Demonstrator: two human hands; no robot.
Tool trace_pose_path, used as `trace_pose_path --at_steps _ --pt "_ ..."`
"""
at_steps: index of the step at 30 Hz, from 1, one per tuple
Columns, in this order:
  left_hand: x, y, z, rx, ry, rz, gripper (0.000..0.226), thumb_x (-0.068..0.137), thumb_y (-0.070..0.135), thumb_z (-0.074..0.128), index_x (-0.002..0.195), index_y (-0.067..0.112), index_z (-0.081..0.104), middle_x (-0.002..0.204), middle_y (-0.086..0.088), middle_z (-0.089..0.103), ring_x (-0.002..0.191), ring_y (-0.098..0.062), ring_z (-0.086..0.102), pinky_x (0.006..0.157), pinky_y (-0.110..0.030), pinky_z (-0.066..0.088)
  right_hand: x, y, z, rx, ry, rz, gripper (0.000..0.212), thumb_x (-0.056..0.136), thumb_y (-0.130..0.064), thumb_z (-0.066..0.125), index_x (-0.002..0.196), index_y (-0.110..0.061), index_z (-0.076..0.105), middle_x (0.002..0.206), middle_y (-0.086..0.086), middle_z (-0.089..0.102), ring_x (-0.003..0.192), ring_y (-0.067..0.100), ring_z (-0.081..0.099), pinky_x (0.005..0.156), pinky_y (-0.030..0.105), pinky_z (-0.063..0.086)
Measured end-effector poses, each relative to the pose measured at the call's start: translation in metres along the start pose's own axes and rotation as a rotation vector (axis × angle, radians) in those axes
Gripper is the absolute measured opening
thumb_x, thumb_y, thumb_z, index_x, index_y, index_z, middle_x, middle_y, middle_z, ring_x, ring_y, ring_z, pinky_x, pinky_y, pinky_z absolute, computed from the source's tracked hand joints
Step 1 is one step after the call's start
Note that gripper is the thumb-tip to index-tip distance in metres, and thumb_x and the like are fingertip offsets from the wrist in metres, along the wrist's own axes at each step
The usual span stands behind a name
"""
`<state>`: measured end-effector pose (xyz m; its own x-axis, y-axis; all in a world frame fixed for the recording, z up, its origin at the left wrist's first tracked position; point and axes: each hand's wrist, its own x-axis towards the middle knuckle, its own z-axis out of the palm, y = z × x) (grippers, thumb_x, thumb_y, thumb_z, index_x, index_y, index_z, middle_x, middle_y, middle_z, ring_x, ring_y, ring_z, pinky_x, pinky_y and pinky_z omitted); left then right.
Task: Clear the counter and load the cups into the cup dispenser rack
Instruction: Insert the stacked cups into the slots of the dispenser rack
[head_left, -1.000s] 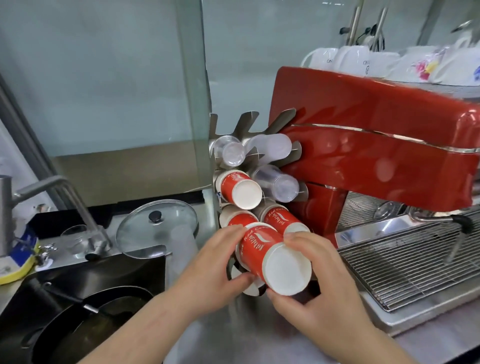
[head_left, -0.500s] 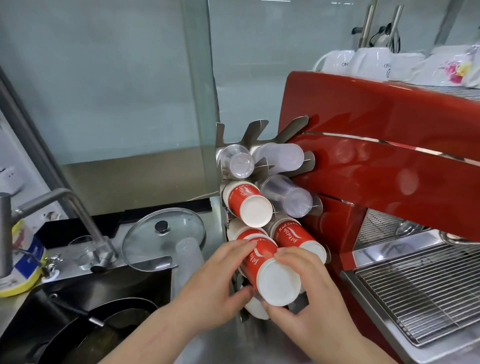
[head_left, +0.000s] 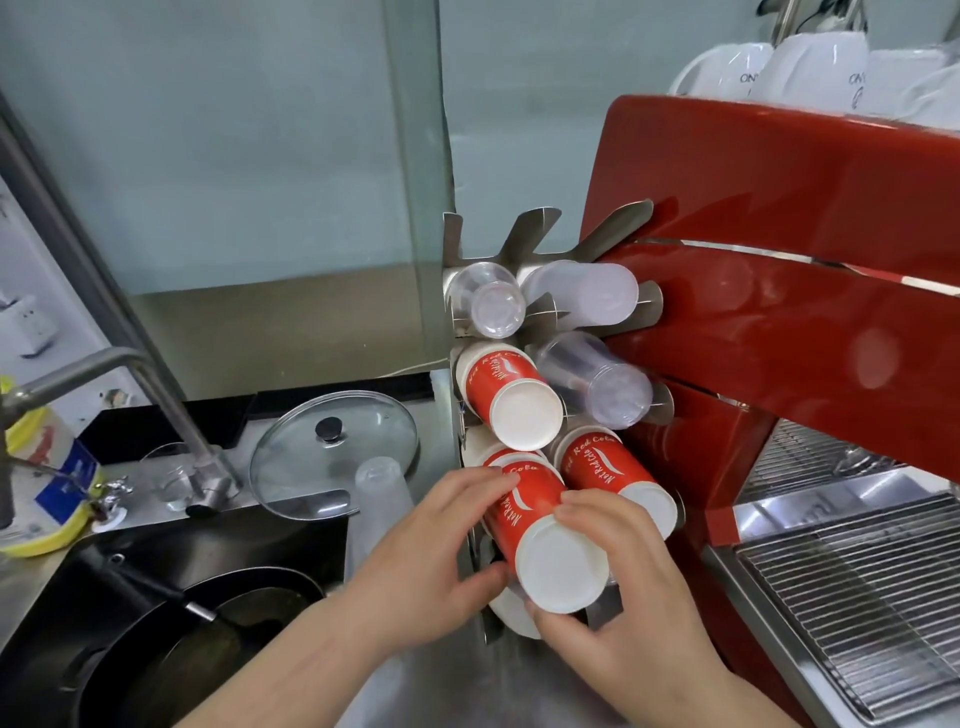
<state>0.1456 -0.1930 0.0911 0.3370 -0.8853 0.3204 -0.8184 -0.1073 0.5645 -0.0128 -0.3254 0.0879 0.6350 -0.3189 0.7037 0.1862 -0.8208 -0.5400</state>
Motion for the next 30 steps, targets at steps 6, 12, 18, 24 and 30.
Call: trace_pose_path --at_steps 6,12,18,24,30 --pt "0.007 -0.006 -0.001 0.01 0.005 -0.018 0.073 0.081 0.034 0.07 0.145 0.034 0.035 0.146 0.015 0.036 0.137 0.002 0.033 0.111 -0.023 0.035 0.007 0.004 0.007 0.01 -0.005 0.033 0.063 0.066 -0.029 0.08 0.122 -0.029 0.051 0.127 -0.003 0.053 0.124 0.01 0.05 0.101 0.017 0.038" --pt "0.01 -0.014 0.006 0.017 0.003 -0.037 0.072 0.082 0.033 0.069 0.144 0.034 0.031 0.148 0.013 0.033 0.137 0.002 0.033 0.111 -0.026 0.036 0.002 0.017 0.015 -0.011 -0.055 0.059 0.068 0.066 -0.024 0.084 0.123 -0.035 0.048 0.132 -0.013 0.047 0.126 0.01 0.048 0.103 0.021 0.04" --pt "0.012 -0.022 0.009 0.008 0.006 -0.041 0.074 0.081 0.032 0.071 0.144 0.035 0.032 0.146 0.014 0.033 0.137 0.001 0.033 0.111 -0.02 0.034 0.002 0.022 0.018 -0.011 -0.082 0.088 0.073 0.065 -0.025 0.084 0.124 -0.041 0.044 0.136 -0.017 0.044 0.128 0.009 0.046 0.102 0.023 0.043" --pt "0.013 -0.025 0.011 0.015 0.022 -0.051 0.075 0.081 0.031 0.072 0.145 0.032 0.034 0.145 0.015 0.035 0.136 0.003 0.033 0.11 -0.016 0.032 0.001 0.02 0.019 -0.006 -0.076 0.115 0.074 0.064 -0.025 0.083 0.124 -0.043 0.043 0.137 -0.023 0.041 0.129 0.008 0.045 0.098 0.028 0.047" --pt "0.012 -0.024 0.009 0.054 0.003 -0.024 0.074 0.083 0.031 0.07 0.146 0.03 0.033 0.147 0.013 0.034 0.137 0.005 0.032 0.11 -0.011 0.029 0.005 0.012 0.013 -0.052 -0.133 0.14 0.07 0.068 -0.027 0.079 0.125 -0.042 0.041 0.137 -0.025 0.038 0.13 0.006 0.043 0.1 0.026 0.042"
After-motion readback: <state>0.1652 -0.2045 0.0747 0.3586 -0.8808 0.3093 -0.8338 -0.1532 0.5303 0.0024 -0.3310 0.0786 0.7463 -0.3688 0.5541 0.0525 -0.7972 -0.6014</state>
